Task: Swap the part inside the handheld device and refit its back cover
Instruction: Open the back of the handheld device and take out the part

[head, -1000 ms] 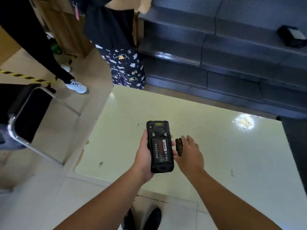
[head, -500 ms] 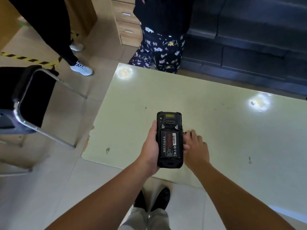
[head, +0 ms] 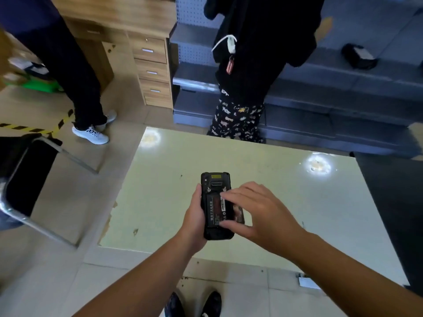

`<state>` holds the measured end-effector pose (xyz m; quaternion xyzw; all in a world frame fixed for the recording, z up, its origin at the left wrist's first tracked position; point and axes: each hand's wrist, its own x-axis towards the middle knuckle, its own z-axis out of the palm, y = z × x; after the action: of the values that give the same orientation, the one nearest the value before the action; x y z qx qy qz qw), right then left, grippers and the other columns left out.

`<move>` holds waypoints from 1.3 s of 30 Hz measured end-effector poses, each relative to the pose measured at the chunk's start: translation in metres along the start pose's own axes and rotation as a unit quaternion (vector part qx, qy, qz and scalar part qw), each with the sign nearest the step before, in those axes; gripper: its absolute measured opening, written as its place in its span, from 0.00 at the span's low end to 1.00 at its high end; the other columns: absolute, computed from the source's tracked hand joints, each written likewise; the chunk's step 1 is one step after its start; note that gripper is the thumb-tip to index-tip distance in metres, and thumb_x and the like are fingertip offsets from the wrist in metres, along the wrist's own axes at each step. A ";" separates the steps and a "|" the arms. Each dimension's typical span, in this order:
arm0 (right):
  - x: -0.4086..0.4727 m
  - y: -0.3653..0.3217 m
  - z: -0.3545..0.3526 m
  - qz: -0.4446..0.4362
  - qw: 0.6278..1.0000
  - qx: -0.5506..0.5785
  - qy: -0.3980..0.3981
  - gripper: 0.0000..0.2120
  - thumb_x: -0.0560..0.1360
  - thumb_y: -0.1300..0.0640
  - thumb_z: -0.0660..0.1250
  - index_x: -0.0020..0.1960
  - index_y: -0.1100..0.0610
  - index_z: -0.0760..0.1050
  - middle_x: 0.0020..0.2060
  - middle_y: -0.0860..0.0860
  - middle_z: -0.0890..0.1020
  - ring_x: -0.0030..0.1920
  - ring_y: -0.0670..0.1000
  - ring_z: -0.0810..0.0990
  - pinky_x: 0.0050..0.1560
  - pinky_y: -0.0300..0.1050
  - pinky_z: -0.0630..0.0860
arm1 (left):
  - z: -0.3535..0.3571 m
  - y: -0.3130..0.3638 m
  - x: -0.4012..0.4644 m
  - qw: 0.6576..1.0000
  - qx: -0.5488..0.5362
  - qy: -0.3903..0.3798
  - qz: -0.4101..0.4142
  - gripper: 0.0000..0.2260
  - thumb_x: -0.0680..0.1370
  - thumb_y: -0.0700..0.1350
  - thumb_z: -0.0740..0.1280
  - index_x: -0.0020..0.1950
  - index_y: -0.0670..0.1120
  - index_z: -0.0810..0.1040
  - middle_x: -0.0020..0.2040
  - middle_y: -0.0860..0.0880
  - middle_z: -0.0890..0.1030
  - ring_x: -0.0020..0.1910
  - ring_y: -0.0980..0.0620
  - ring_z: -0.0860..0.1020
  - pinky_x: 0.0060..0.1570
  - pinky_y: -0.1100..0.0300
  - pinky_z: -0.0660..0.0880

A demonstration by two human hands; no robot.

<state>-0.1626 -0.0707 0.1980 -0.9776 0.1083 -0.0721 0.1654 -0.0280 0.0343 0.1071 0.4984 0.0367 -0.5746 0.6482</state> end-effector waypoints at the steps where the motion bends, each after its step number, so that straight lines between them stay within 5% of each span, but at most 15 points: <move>1: -0.002 -0.002 -0.003 -0.005 1.000 -0.002 -0.004 0.27 0.74 0.42 0.73 0.68 0.54 0.78 0.61 0.45 0.82 0.59 0.50 0.77 0.60 0.48 0.75 | 0.002 0.002 -0.002 1.000 0.007 -0.003 0.001 0.32 0.81 0.70 0.52 0.56 0.49 0.87 0.47 0.43 0.88 0.44 0.43 0.86 0.38 0.53 0.83; 13: 0.003 -0.011 -0.014 -0.037 0.996 -0.055 -0.053 0.30 0.76 0.42 0.71 0.74 0.52 0.73 0.68 0.45 0.78 0.67 0.49 0.73 0.68 0.47 0.71 | 0.009 0.011 -0.011 0.999 -0.036 0.004 -0.004 0.32 0.82 0.69 0.52 0.53 0.50 0.89 0.45 0.43 0.89 0.40 0.45 0.87 0.34 0.56 0.82; 17: 0.006 -0.004 -0.003 -0.083 0.990 -0.108 -0.036 0.27 0.76 0.45 0.73 0.70 0.57 0.77 0.65 0.50 0.81 0.64 0.53 0.78 0.63 0.51 0.78 | 0.007 0.009 -0.008 0.999 -0.049 0.014 -0.013 0.32 0.81 0.71 0.53 0.51 0.51 0.90 0.45 0.44 0.89 0.39 0.45 0.87 0.32 0.54 0.82; 26: 0.007 0.014 0.028 -0.148 0.968 -0.204 -0.013 0.23 0.86 0.52 0.54 0.74 0.64 0.71 0.71 0.61 0.75 0.71 0.62 0.73 0.70 0.55 0.74 | 0.003 0.013 0.014 0.997 -0.072 0.020 -0.012 0.35 0.78 0.74 0.53 0.50 0.51 0.90 0.44 0.43 0.89 0.37 0.42 0.88 0.29 0.49 0.82; 30: 0.005 0.017 0.028 -0.145 0.970 -0.197 0.008 0.22 0.88 0.54 0.51 0.72 0.65 0.73 0.69 0.61 0.78 0.65 0.61 0.77 0.65 0.56 0.77 | 0.002 0.009 0.021 0.998 -0.054 0.019 -0.028 0.36 0.79 0.73 0.52 0.60 0.48 0.86 0.48 0.44 0.89 0.40 0.44 0.88 0.32 0.50 0.83; 34: 0.002 0.017 0.036 -0.096 0.987 -0.126 0.000 0.18 0.85 0.58 0.60 0.71 0.64 0.74 0.68 0.60 0.79 0.55 0.59 0.80 0.57 0.52 0.79 | -0.001 0.002 0.029 0.998 -0.054 0.010 -0.034 0.36 0.80 0.73 0.49 0.55 0.48 0.87 0.46 0.45 0.89 0.38 0.47 0.87 0.32 0.52 0.83; 39: 0.014 -0.010 0.053 0.104 0.993 0.025 -0.059 0.15 0.81 0.64 0.65 0.66 0.60 0.80 0.71 0.54 0.77 0.62 0.59 0.77 0.64 0.53 0.76 | -0.005 -0.004 0.042 0.997 -0.064 0.020 -0.031 0.39 0.80 0.73 0.46 0.52 0.49 0.90 0.54 0.48 0.89 0.49 0.49 0.88 0.39 0.56 0.84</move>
<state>-0.1377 -0.0489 0.1533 -0.9592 0.1973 0.0009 0.2023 -0.0145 0.0082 0.0762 0.4665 0.1020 -0.5807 0.6594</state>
